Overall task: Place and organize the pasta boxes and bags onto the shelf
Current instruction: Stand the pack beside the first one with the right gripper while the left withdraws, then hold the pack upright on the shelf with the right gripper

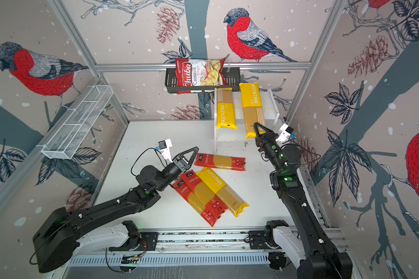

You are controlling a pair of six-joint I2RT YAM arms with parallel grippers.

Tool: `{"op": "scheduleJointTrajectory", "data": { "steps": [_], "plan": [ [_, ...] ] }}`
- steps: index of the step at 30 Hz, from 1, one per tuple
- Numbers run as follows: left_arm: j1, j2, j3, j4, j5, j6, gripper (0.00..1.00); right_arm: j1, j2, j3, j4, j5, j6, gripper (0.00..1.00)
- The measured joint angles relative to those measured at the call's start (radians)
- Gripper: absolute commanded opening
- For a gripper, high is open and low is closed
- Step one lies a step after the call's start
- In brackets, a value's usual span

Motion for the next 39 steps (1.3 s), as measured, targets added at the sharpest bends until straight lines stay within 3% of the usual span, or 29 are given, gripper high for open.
{"op": "scheduleJointTrajectory", "data": {
  "steps": [12, 39],
  "plan": [
    [-0.019, -0.005, -0.016, -0.008, -0.018, 0.005, 0.65, 0.048, 0.121, 0.138, -0.192, 0.027, 0.001, 0.02],
    [-0.045, 0.050, 0.019, -0.012, -0.017, 0.006, 0.65, 0.116, 0.245, 0.216, -0.170, 0.120, -0.011, 0.06]
  ]
}}
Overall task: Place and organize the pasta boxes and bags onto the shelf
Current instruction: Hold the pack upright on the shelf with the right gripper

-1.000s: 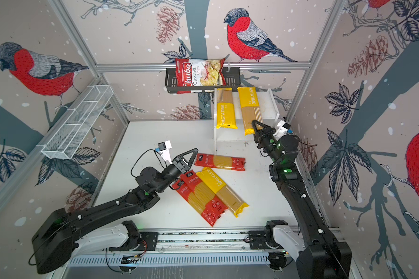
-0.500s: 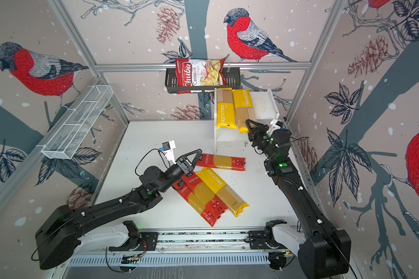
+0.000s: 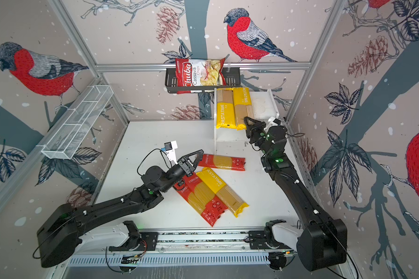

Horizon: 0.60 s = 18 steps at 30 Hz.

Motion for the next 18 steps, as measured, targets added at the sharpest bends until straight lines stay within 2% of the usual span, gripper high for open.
{"op": "scheduleJointTrajectory", "data": {
  "steps": [9, 11, 14, 18],
  "plan": [
    [0.000, 0.008, 0.002, 0.000, 0.001, 0.000, 0.65, 0.001, 0.037, 0.011, 0.029, -0.010, -0.016, 0.11],
    [0.000, 0.008, 0.002, 0.000, 0.000, 0.000, 0.65, -0.001, 0.037, 0.011, 0.029, -0.014, -0.018, 0.19],
    [0.000, 0.008, 0.002, 0.000, 0.000, 0.001, 0.65, -0.005, 0.034, 0.011, 0.029, -0.029, -0.022, 0.37],
    [0.000, 0.008, 0.002, 0.000, 0.000, 0.001, 0.65, -0.005, 0.012, 0.001, 0.029, -0.056, -0.045, 0.52]
  ]
}}
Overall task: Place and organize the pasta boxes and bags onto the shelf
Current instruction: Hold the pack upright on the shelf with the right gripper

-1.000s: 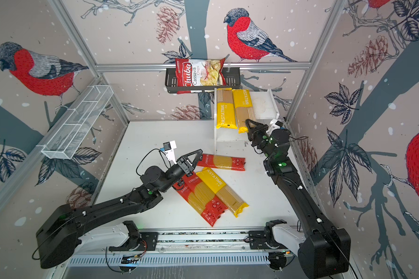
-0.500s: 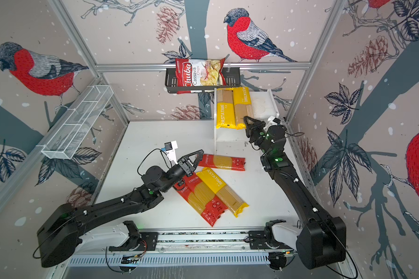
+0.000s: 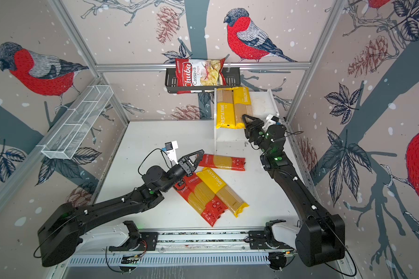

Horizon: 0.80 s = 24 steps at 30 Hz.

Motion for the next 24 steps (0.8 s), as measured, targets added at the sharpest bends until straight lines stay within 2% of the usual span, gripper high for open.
{"op": "scheduleJointTrajectory", "data": {
  "steps": [2, 7, 13, 19, 24],
  "plan": [
    [0.000, 0.002, 0.000, 0.000, 0.000, 0.000, 0.65, -0.002, -0.021, -0.011, -0.003, -0.009, -0.005, 0.55],
    [0.000, 0.013, 0.000, 0.000, 0.003, 0.000, 0.65, -0.016, -0.076, -0.043, -0.030, -0.030, -0.020, 0.55],
    [-0.003, 0.021, 0.000, 0.002, 0.008, -0.001, 0.65, -0.032, -0.126, -0.067, -0.080, -0.037, -0.028, 0.38],
    [-0.005, 0.027, 0.009, 0.002, 0.022, -0.001, 0.65, -0.050, -0.112, -0.069, -0.087, -0.054, -0.037, 0.21],
    [-0.006, 0.026, 0.016, 0.002, 0.022, 0.000, 0.65, -0.061, -0.072, -0.048, -0.063, -0.070, -0.045, 0.15]
  ]
}}
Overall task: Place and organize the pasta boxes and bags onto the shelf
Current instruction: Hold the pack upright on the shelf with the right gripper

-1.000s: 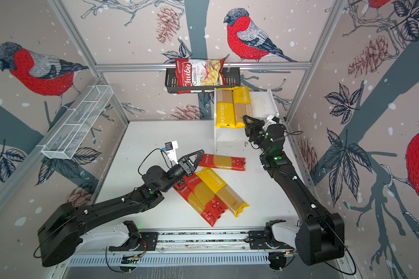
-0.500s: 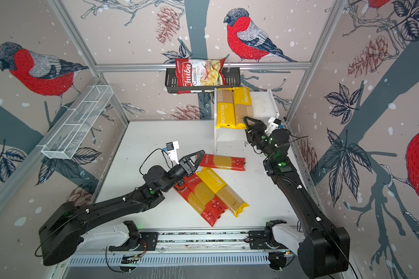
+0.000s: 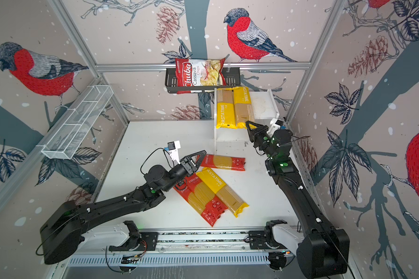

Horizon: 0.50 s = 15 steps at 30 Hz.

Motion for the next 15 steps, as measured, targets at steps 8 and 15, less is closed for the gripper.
{"op": "scheduleJointTrajectory", "data": {
  "steps": [8, 15],
  "plan": [
    [-0.003, -0.002, 0.001, 0.000, -0.004, 0.001, 0.64, -0.006, 0.033, 0.019, 0.015, -0.040, -0.006, 0.24],
    [-0.005, 0.006, -0.005, 0.001, -0.004, 0.000, 0.65, -0.011, 0.006, -0.011, 0.012, -0.043, -0.026, 0.47]
  ]
}}
